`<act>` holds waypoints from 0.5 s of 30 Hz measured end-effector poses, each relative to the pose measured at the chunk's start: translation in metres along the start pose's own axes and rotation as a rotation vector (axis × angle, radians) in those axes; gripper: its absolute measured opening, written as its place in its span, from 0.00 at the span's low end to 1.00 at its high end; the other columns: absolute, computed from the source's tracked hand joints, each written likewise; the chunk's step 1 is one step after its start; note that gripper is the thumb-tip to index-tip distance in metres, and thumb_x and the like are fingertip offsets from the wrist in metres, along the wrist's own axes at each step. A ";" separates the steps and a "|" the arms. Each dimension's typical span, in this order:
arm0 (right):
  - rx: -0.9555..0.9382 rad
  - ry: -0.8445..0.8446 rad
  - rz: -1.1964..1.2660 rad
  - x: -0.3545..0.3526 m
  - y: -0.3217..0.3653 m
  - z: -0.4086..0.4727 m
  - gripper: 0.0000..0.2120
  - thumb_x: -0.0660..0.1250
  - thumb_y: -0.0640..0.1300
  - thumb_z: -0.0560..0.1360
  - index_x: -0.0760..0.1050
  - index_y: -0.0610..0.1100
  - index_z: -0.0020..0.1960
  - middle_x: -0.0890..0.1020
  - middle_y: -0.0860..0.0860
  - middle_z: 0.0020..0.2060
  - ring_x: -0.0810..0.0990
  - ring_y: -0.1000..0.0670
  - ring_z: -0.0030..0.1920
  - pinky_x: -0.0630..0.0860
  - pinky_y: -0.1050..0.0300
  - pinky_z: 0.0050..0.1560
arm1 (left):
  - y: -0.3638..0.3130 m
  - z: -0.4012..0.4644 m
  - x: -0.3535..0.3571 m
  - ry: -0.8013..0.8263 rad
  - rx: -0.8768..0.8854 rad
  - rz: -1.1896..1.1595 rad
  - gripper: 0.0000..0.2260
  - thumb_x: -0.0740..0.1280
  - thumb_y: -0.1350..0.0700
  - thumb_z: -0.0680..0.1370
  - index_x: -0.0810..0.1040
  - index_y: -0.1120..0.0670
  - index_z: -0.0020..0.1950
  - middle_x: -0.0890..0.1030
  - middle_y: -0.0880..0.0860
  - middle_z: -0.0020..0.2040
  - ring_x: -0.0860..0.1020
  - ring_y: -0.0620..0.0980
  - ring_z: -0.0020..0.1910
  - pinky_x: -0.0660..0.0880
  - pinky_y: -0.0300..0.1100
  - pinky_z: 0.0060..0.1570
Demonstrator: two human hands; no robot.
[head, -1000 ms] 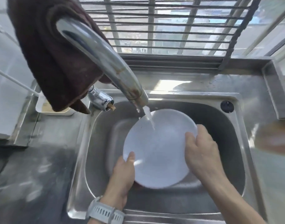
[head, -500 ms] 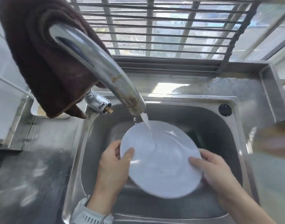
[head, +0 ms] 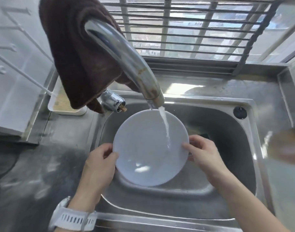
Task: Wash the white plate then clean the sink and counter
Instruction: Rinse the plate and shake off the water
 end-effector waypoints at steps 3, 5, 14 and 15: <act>-0.117 -0.040 -0.103 -0.020 -0.002 -0.009 0.06 0.71 0.41 0.75 0.84 0.51 0.47 0.87 0.52 0.41 0.84 0.51 0.41 0.81 0.49 0.42 | -0.006 -0.003 0.007 -0.042 0.164 0.087 0.07 0.69 0.56 0.79 0.81 0.43 0.51 0.85 0.42 0.45 0.83 0.44 0.47 0.79 0.42 0.48; -0.202 -0.086 -0.185 -0.034 0.000 -0.018 0.05 0.72 0.42 0.75 0.84 0.51 0.46 0.87 0.54 0.40 0.85 0.53 0.41 0.80 0.53 0.43 | -0.014 -0.010 0.010 -0.082 0.265 0.159 0.07 0.70 0.56 0.79 0.79 0.43 0.53 0.84 0.42 0.45 0.82 0.41 0.44 0.76 0.36 0.42; -0.331 -0.219 -0.435 -0.066 0.015 -0.066 0.08 0.76 0.47 0.73 0.77 0.52 0.39 0.84 0.58 0.32 0.83 0.60 0.35 0.82 0.54 0.41 | -0.042 -0.043 0.014 -0.198 0.560 0.458 0.04 0.73 0.51 0.78 0.82 0.48 0.44 0.85 0.44 0.41 0.81 0.44 0.38 0.80 0.42 0.37; -0.339 -0.235 -0.438 -0.070 0.021 -0.073 0.09 0.76 0.48 0.73 0.77 0.52 0.39 0.84 0.58 0.32 0.83 0.60 0.36 0.82 0.53 0.41 | -0.049 -0.050 0.010 -0.208 0.574 0.484 0.04 0.73 0.51 0.78 0.82 0.47 0.44 0.85 0.44 0.41 0.81 0.44 0.38 0.77 0.38 0.34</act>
Point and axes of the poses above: each hand's wrist, its own z-axis towards the middle knuckle, its own x-axis out of the palm, y = z × x, the point moved 4 cm from there along z, towards the middle knuckle
